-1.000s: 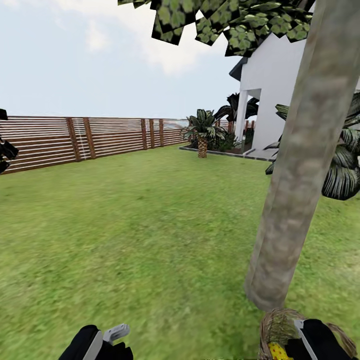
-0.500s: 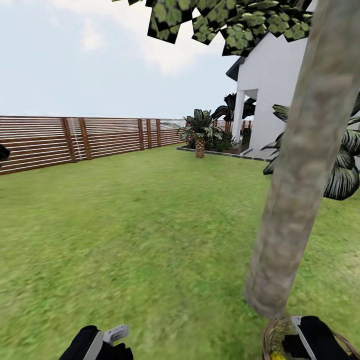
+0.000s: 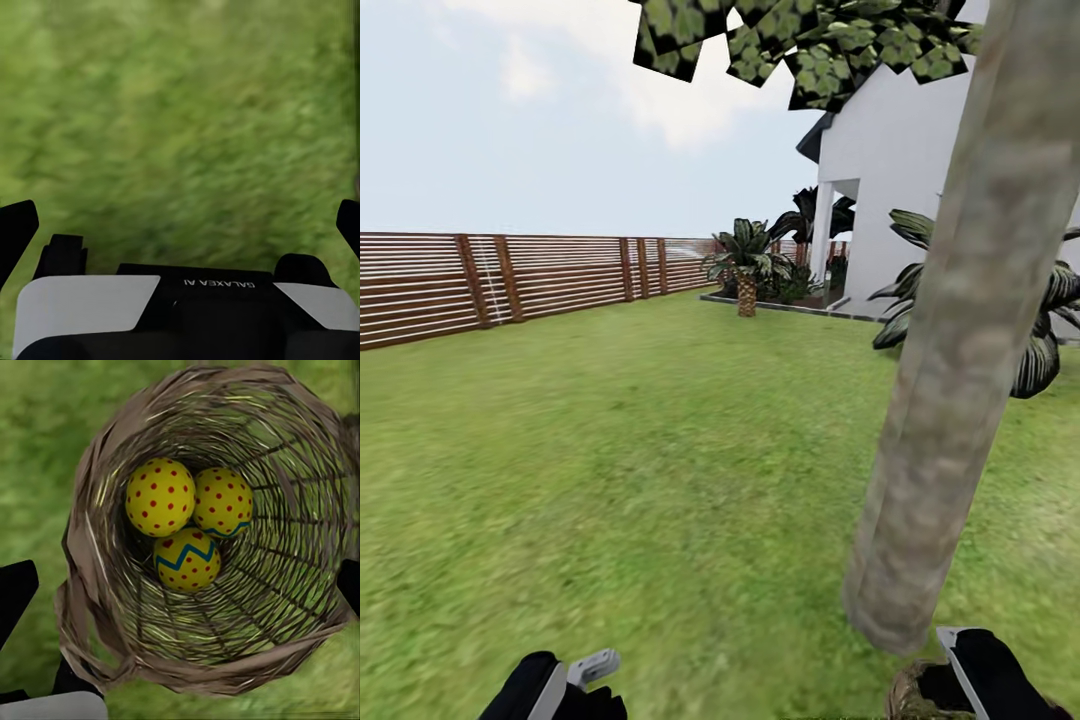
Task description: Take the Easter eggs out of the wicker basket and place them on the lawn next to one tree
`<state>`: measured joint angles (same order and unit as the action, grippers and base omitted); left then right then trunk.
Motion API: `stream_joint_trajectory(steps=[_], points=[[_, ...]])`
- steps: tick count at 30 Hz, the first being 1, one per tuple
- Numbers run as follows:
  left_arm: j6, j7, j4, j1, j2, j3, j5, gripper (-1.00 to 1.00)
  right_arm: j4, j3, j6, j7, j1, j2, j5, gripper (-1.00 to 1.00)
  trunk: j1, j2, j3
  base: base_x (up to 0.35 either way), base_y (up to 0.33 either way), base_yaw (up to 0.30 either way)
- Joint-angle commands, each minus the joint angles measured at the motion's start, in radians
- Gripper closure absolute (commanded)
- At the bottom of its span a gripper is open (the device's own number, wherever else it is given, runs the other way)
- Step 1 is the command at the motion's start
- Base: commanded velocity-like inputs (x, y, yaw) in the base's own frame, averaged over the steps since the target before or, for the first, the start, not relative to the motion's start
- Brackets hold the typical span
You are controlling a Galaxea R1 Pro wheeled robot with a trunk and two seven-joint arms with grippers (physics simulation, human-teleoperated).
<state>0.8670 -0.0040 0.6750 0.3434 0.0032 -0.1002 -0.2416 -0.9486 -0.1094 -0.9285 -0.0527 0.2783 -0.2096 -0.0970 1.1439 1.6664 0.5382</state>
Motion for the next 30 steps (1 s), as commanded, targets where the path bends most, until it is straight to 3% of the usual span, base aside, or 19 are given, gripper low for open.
stream_joint_trajectory(steps=[1, 17, 30], points=[[0.005, 0.000, 0.001, 0.000, 0.000, -0.003, -0.002, -1.00, -0.001, -0.001, -0.004, -0.006, 0.001, 0.000, -0.009, -1.00, 0.000, 0.001, 0.001, 0.006, 0.000, -0.282], [0.004, 0.001, 0.001, 0.000, 0.000, -0.002, -0.003, -1.00, -0.001, -0.003, -0.004, -0.006, 0.001, -0.002, -0.010, -1.00, 0.000, 0.001, -0.007, 0.000, 0.000, -0.282], [0.006, 0.001, 0.000, 0.000, -0.002, -0.002, -0.002, -1.00, 0.002, -0.002, -0.004, -0.005, 0.001, -0.002, -0.012, -1.00, 0.000, 0.001, -0.008, 0.062, 0.000, -0.035]])
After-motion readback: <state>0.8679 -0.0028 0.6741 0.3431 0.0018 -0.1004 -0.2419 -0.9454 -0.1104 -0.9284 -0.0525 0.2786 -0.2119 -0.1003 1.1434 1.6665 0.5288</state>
